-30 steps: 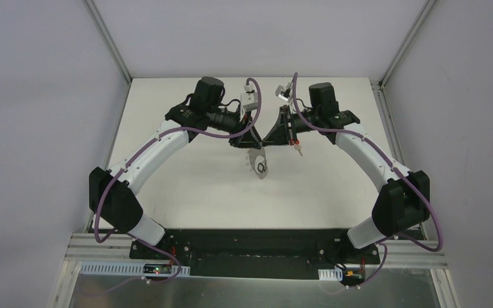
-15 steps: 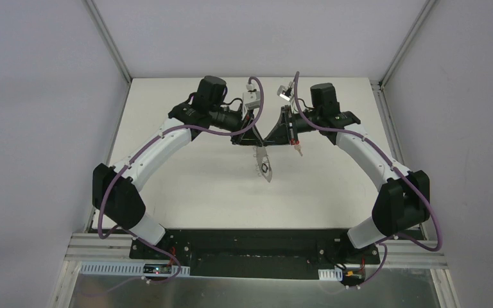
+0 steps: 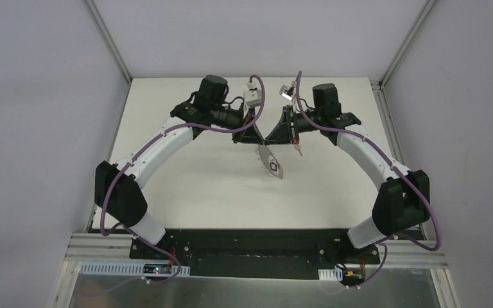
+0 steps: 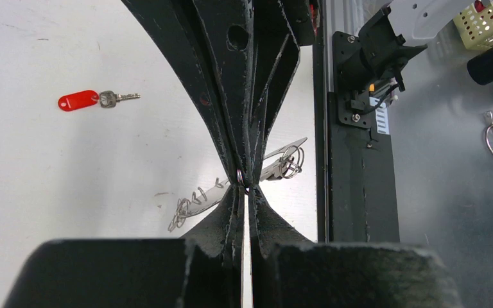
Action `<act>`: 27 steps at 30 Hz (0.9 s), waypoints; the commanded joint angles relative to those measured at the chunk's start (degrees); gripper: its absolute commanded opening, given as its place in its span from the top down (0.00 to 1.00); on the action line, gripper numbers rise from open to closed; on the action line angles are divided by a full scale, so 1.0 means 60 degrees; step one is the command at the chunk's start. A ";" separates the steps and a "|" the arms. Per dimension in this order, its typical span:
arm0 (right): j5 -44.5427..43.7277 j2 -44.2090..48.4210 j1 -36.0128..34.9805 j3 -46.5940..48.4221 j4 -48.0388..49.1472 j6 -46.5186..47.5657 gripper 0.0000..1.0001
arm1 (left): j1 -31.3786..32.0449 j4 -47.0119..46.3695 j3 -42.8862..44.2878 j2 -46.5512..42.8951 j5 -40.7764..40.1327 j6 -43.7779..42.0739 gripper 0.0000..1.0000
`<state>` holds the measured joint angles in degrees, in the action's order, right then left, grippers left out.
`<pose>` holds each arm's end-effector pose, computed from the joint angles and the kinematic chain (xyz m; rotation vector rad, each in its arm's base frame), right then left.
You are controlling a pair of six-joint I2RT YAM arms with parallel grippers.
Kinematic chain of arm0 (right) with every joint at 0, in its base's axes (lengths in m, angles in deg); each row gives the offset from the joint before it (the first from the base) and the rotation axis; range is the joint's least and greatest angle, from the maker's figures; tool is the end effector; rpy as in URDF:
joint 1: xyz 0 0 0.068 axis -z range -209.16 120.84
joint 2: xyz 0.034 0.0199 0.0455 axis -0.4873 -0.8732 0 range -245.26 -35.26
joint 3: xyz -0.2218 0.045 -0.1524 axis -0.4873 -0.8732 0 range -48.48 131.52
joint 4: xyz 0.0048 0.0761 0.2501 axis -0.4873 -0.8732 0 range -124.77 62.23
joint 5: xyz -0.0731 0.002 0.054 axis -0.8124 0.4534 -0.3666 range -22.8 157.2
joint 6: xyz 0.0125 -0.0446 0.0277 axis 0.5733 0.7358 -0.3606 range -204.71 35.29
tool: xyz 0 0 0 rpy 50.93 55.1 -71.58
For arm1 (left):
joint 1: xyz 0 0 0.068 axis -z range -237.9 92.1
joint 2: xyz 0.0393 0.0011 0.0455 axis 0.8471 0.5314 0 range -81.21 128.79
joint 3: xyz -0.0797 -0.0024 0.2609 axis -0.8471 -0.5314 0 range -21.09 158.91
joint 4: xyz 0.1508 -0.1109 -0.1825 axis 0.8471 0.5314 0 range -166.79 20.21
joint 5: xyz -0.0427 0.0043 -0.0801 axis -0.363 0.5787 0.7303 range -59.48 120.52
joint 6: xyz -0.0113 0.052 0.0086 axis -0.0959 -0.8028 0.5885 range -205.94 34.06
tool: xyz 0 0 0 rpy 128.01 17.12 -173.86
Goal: Put the keys on the keyring
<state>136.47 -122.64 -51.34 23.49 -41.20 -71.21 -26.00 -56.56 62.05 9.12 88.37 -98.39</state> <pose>0.2985 0.1577 0.3281 -1.2567 1.4956 1.3266 0.2850 -0.2129 0.3636 1.3160 1.5278 -1.2374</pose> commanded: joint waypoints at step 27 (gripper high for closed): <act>0.0278 0.0379 0.0156 -0.0289 0.1478 -0.1164 0.91 | -0.0286 -0.1727 -0.0584 -0.0360 0.0423 0.1096 1.00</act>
<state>135.64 -122.64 -50.35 22.09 -36.57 -75.58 -27.64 -65.33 58.64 9.16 88.91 -89.75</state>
